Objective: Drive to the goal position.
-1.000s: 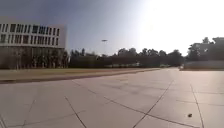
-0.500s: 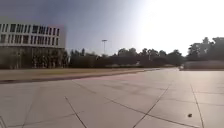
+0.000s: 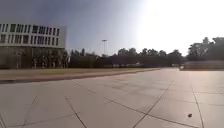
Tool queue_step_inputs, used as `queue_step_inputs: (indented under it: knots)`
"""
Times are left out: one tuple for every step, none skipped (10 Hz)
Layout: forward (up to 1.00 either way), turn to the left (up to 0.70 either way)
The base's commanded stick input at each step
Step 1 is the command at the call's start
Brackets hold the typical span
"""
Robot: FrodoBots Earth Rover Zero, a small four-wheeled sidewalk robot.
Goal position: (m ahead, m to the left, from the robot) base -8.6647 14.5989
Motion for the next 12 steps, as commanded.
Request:
queue_step_inputs:
  knots:
    - [0.07, 0.0]
    - [0.06, 0.0]
    - [0.07, 0.0]
    - [0.06, 0.0]
    - [0.07, 0.0]
    - [0.07, 0.0]
    - [0.06, 0.0]
    - [0.06, 0.0]
    - [0.07, 0.0]
    - [0.07, 0.0]
    - [0.07, 0.0]
    - [0.07, 0.0]
